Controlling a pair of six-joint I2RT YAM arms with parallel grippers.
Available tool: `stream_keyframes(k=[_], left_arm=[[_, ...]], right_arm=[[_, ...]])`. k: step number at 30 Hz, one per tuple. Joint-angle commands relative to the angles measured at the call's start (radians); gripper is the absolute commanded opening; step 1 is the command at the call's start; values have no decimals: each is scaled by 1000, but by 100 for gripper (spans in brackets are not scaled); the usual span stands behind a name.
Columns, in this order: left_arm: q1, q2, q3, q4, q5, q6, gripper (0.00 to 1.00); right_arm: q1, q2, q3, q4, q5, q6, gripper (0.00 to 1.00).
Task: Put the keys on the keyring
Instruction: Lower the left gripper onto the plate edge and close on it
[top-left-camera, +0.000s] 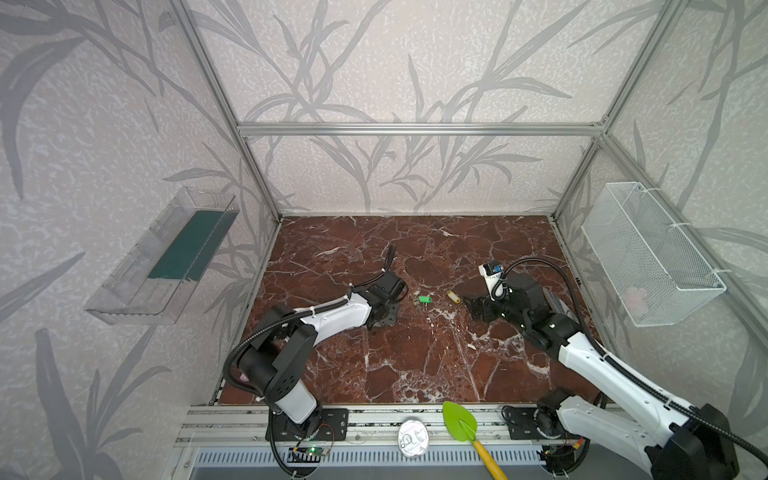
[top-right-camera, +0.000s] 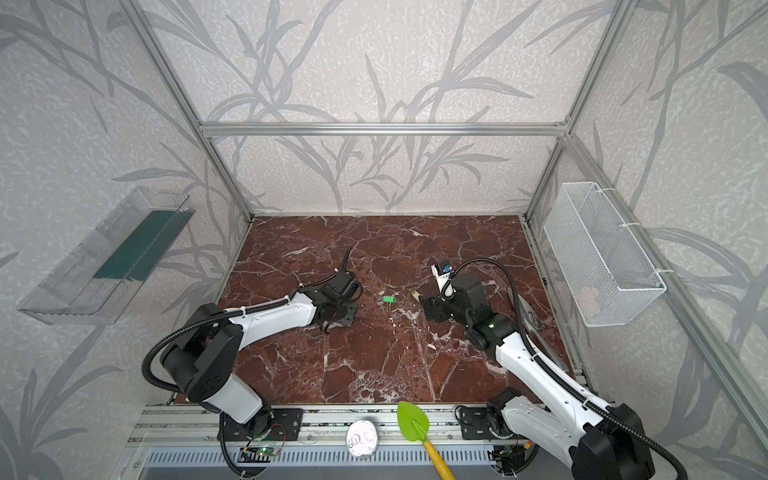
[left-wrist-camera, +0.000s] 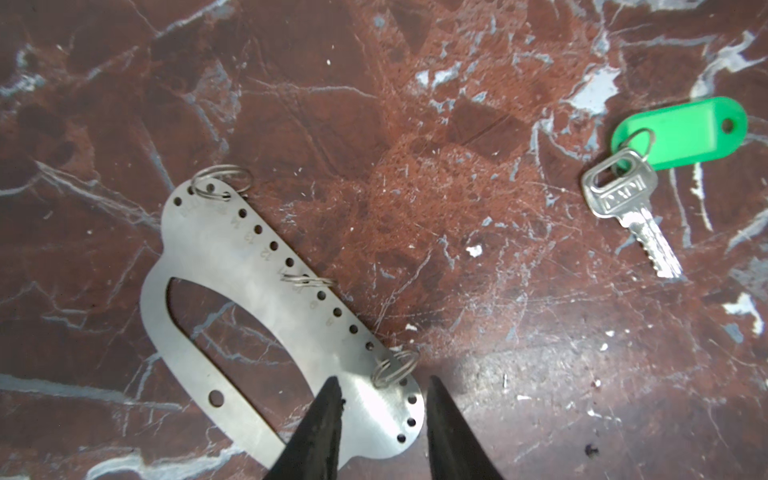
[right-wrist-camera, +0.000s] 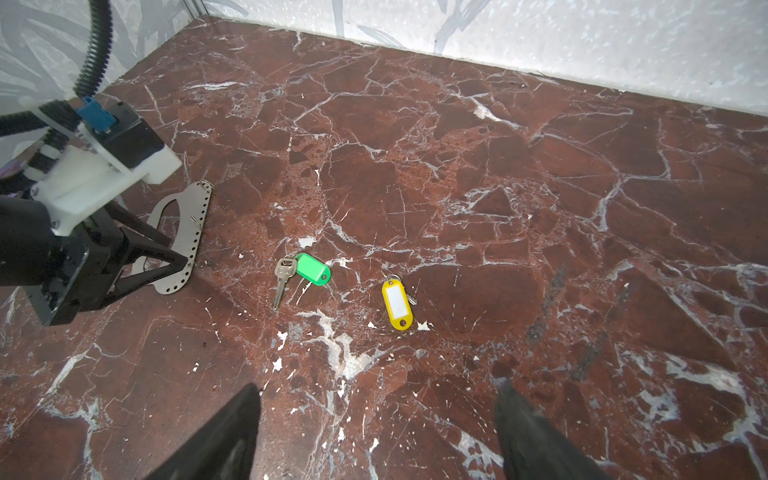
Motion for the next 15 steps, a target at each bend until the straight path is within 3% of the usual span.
stream_keyframes(k=[1,15], left_arm=[[-1,24,34,-33,-23,19,33],[-1,52,50,-30,-26,41,21]], right_arm=[[4,-13,-12,-15,13,-11,86],[3,1,-13,-7,18,-13,86]])
